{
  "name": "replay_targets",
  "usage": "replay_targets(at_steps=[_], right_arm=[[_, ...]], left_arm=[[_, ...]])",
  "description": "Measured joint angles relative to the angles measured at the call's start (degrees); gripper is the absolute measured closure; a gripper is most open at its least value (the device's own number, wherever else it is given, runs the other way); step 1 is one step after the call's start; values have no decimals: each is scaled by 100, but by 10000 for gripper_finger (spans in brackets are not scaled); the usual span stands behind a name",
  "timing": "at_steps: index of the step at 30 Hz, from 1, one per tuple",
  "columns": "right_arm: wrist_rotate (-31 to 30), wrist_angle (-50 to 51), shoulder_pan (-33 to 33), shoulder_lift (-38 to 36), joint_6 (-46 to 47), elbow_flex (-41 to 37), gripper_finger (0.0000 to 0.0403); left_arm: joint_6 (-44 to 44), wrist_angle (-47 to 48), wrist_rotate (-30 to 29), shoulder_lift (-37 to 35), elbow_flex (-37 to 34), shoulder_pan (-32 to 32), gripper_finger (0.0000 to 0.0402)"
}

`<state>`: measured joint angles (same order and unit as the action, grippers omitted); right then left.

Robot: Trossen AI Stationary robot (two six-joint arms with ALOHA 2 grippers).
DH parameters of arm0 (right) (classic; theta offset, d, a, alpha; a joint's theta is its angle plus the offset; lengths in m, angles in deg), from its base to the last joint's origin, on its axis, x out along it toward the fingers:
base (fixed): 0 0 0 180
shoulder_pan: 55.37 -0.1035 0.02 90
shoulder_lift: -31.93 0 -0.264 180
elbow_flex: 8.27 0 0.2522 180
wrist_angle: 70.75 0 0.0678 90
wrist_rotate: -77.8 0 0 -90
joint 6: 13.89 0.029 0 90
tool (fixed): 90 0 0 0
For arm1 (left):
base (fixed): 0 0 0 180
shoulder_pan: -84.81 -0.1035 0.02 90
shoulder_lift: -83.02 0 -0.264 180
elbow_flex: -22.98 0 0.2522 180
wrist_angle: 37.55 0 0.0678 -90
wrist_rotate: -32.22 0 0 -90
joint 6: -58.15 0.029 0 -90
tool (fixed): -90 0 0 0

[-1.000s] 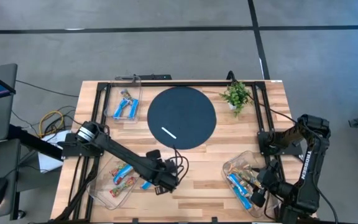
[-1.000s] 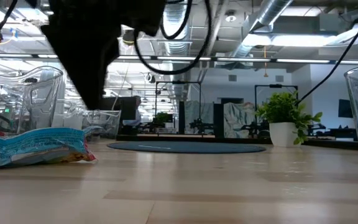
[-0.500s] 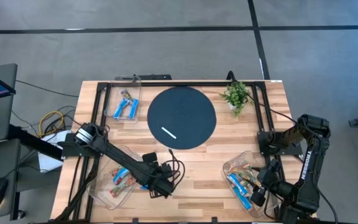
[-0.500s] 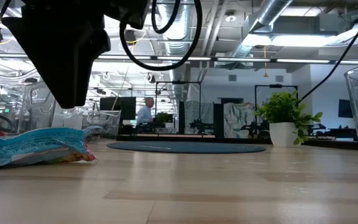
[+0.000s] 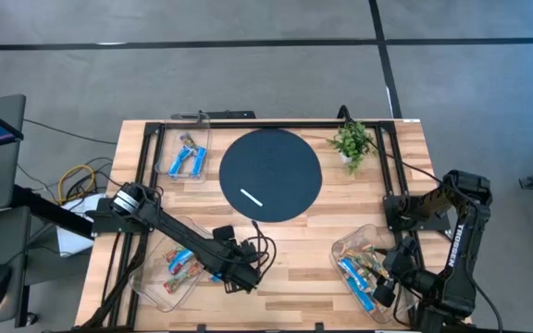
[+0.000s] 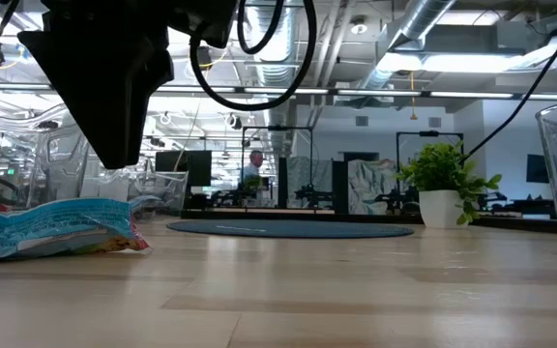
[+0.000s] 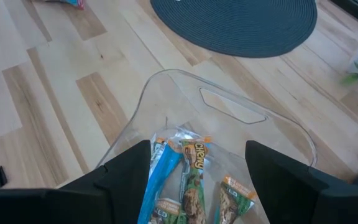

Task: Pick and place Granola Bars by type
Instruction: Put the red granola bar into the bottom left transparent bin

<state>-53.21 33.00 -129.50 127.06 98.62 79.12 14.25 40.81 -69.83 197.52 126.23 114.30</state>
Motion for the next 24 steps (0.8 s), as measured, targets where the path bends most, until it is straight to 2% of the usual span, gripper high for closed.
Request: replay_targets(at_steps=[9,17,24], right_arm=[[-3,0,0,0,-1,0,149],[-11,0,0,0,-2,0,149],[-74,2,2,0,0,0,149]], left_arm=[[-89,-403,253,-7,-364,20,224],[-60,-511,115,-16,-507,27,224],[-64,-657,438,-3,-738,26,224]])
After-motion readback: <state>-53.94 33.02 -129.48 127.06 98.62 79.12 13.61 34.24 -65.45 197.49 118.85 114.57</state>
